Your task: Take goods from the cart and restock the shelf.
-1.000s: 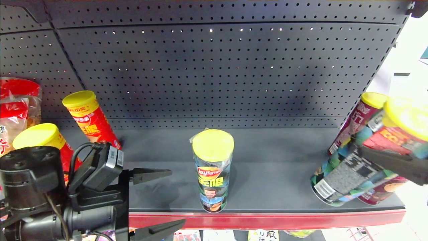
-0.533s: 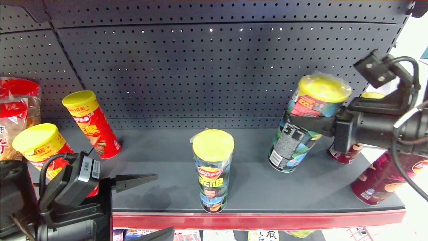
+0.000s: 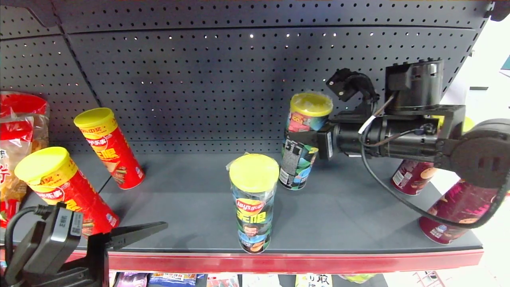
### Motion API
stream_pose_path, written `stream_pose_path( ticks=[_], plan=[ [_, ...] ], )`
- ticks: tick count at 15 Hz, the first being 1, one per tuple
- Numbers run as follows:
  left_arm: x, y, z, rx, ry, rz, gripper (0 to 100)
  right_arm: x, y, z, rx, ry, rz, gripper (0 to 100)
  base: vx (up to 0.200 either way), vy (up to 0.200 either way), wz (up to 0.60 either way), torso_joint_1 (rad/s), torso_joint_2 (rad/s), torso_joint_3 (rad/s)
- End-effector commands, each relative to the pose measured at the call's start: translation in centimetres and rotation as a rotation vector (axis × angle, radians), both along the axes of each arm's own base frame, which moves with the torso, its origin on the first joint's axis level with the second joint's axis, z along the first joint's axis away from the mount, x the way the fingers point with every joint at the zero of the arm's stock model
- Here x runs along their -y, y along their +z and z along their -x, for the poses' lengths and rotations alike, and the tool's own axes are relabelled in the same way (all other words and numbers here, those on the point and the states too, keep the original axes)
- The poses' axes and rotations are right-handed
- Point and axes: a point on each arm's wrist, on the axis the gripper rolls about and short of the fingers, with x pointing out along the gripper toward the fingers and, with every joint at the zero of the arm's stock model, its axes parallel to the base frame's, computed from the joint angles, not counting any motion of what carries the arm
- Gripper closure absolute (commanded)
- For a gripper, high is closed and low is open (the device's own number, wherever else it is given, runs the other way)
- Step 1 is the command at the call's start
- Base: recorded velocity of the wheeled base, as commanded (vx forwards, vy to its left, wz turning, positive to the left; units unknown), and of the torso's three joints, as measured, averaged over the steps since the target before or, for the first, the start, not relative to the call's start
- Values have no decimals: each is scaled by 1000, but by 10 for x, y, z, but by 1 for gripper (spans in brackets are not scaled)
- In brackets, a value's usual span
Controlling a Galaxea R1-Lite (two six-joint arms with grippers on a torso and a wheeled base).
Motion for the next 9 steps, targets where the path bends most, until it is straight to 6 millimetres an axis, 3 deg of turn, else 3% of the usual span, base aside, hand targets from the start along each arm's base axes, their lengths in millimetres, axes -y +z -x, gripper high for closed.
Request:
stream_pose_path(
  ticks=[1, 9],
  plan=[
    [-5, 0, 11, 27, 6, 13, 0, -19, -18, -17, -32, 21, 20, 100, 0, 0, 0, 0, 0, 0],
    [-7, 3, 8, 29, 49, 20, 0, -45, -26, -38, -23, 52, 19, 100, 0, 0, 0, 0, 0, 0]
  ],
)
